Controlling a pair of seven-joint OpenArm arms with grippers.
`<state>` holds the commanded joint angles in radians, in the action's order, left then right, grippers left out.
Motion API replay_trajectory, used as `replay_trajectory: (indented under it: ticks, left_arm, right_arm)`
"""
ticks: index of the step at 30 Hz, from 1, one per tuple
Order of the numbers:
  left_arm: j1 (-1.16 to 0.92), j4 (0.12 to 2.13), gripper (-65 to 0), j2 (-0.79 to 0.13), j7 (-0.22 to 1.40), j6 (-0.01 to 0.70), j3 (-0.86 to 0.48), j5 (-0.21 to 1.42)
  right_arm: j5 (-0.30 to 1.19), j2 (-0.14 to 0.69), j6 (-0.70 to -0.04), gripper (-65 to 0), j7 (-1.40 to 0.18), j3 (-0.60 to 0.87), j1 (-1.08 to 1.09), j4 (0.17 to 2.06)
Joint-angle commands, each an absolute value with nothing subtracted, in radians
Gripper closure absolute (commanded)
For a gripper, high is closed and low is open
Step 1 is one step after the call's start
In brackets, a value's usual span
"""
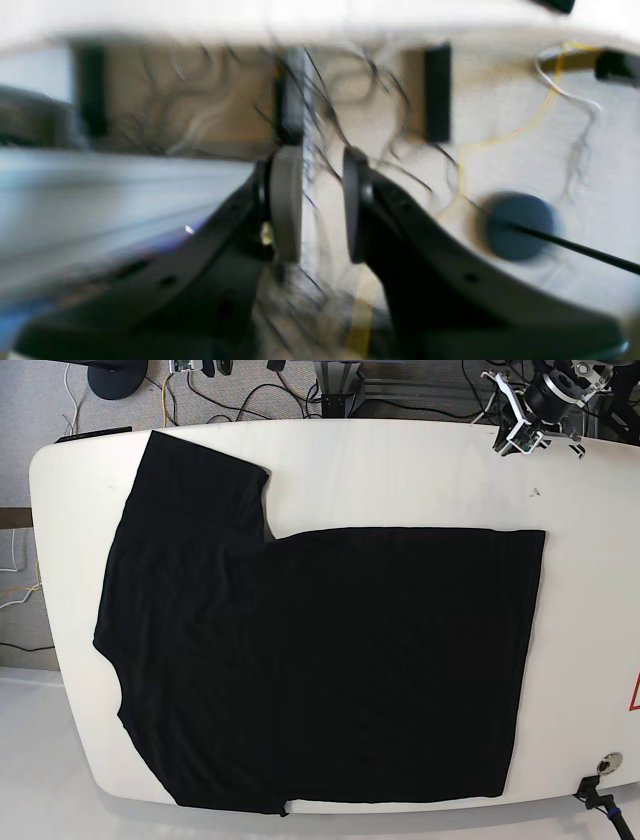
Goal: Fold the T-shirt properly
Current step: 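Move both grippers down to the shirt's shoulder corners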
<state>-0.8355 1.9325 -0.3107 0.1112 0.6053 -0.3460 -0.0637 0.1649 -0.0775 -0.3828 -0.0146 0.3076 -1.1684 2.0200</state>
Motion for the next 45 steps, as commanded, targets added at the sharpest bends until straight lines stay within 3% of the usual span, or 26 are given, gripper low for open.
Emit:
replay_trajectory:
  ticks: [8,14,18,26,30,35,37,39,42,45]
  left_arm:
    - [-0.829,1.933,-3.9,-0.311,0.111,0.605,-0.346,-0.064]
    - [-0.826,1.933,-3.9,-0.309,0.111,0.605,-0.346,-0.059]
    - [-0.774,1.933,-4.6,-0.306,0.120,0.607,-0.346,-0.016]
    - [-0.662,1.933,-19.4,-0.309,0.199,0.607,-0.369,0.104]
    - [-0.619,1.933,-21.8,-0.308,0.283,0.607,-0.406,0.179]
    - [-0.585,1.933,-29.8,-0.311,0.381,0.607,-0.476,0.303]
    - [-0.585,1.933,-30.7,-0.312,0.406,0.608,-0.496,0.341]
    - [-0.582,1.933,-30.7,-0.314,0.446,0.608,-0.515,0.374]
    - [-0.558,1.933,-30.9,-0.314,0.512,0.608,-0.545,0.415]
    - [-0.527,1.931,-31.0,-0.314,0.562,0.608,-0.573,0.461]
  right_arm:
    - [0.469,0.035,-0.426,-14.1,-0.015,0.453,-1.093,2.026]
    - [0.550,0.111,-0.426,-14.1,-0.105,0.483,-1.004,2.023]
    - [0.552,0.119,-0.426,-14.1,-0.199,0.484,-0.924,2.023]
    - [0.547,0.122,-0.426,-14.2,-0.383,0.484,-0.773,2.022]
    - [0.550,0.122,-0.426,-14.3,-0.447,0.486,-0.717,2.020]
    - [0.553,0.122,-0.418,-15.0,-0.479,0.487,-0.690,2.009]
    - [0.553,0.110,-0.424,-20.7,-0.507,0.535,-0.670,2.006]
    - [0.555,0.062,-0.437,-30.7,-0.547,0.599,-0.641,2.000]
    - [0.555,0.035,-0.527,-46.9,-0.641,0.710,-0.585,1.998]
    - [0.555,0.001,-0.610,-51.0,-0.785,0.814,-0.518,1.997]
